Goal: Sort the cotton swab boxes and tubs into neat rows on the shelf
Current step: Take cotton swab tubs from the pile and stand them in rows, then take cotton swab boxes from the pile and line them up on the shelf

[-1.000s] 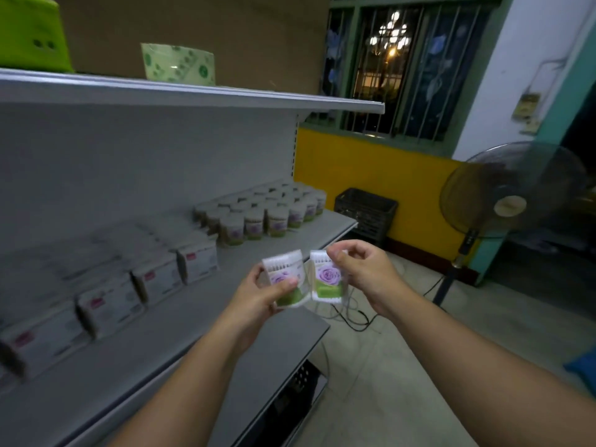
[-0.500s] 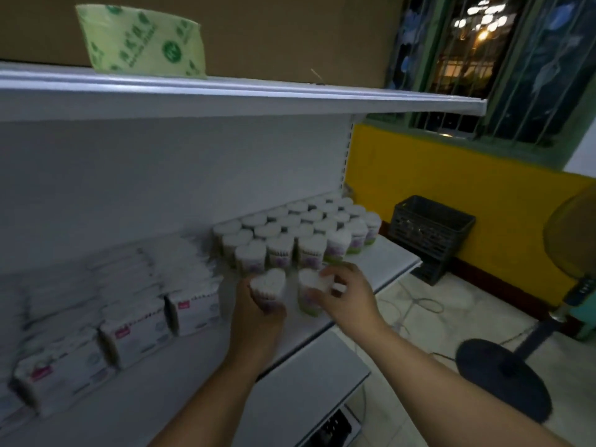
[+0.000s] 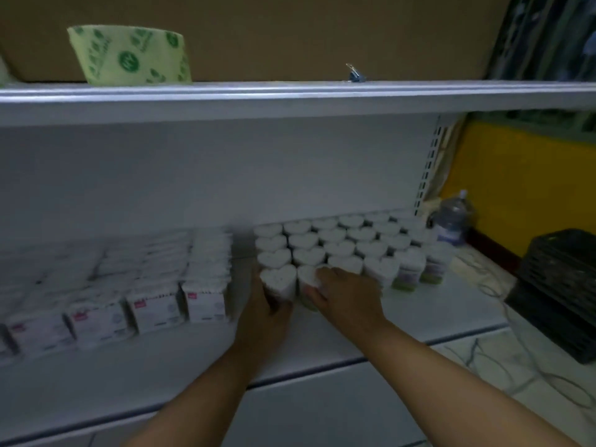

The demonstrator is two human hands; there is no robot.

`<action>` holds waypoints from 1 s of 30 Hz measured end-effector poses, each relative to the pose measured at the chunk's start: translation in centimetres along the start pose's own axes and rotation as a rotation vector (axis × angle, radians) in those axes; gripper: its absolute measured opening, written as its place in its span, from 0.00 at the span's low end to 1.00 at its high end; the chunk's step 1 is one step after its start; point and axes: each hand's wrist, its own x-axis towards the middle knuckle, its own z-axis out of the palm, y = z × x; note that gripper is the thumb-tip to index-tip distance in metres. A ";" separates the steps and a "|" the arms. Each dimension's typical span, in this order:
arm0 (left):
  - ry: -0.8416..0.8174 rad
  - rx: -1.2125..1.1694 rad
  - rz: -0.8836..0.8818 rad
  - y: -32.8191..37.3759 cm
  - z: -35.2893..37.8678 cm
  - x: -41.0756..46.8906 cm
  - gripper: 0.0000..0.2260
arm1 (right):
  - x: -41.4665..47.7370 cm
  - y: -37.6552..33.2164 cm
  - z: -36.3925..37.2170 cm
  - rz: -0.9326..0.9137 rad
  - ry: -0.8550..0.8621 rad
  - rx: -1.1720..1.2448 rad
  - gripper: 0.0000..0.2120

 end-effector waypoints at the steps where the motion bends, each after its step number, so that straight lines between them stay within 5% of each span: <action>1: 0.002 0.010 -0.006 0.1 0.1 -0.1 0.33 | 0.0 0.1 0.1 -0.003 -0.010 0.028 0.17; 6: 0.017 0.028 -0.034 0.1 0.1 -0.1 0.35 | 0.1 0.7 0.5 -0.019 -0.038 0.051 0.19; 11: 0.010 0.107 -0.048 0.9 -0.4 -0.9 0.37 | -0.6 0.8 -0.8 0.087 -0.188 0.076 0.35; 14: 0.070 0.330 -0.179 0.7 -1.0 -3.0 0.39 | -1.4 0.2 -2.9 0.053 -0.072 0.082 0.26; 18: 0.000 0.235 -0.164 1.7 -4.3 -7.9 0.27 | -0.9 -4.7 -4.8 -0.200 0.063 0.200 0.11; 22: 0.044 0.567 0.041 4.7 -15.2 -9.5 0.17 | 1.4 -15.8 -3.8 -0.358 -0.179 0.179 0.07; 24: 0.115 0.759 0.091 6.0 -22.6 -9.9 0.17 | 2.8 -21.8 -2.1 -0.377 -0.346 0.130 0.16; 27: 0.050 1.274 0.051 6.7 -34.0 -11.8 0.20 | 4.5 -30.6 -0.4 -0.399 -0.540 0.092 0.27; 30: -0.027 1.429 -0.103 5.4 -43.0 -15.2 0.26 | 5.6 -39.1 0.9 -0.456 -0.586 0.096 0.30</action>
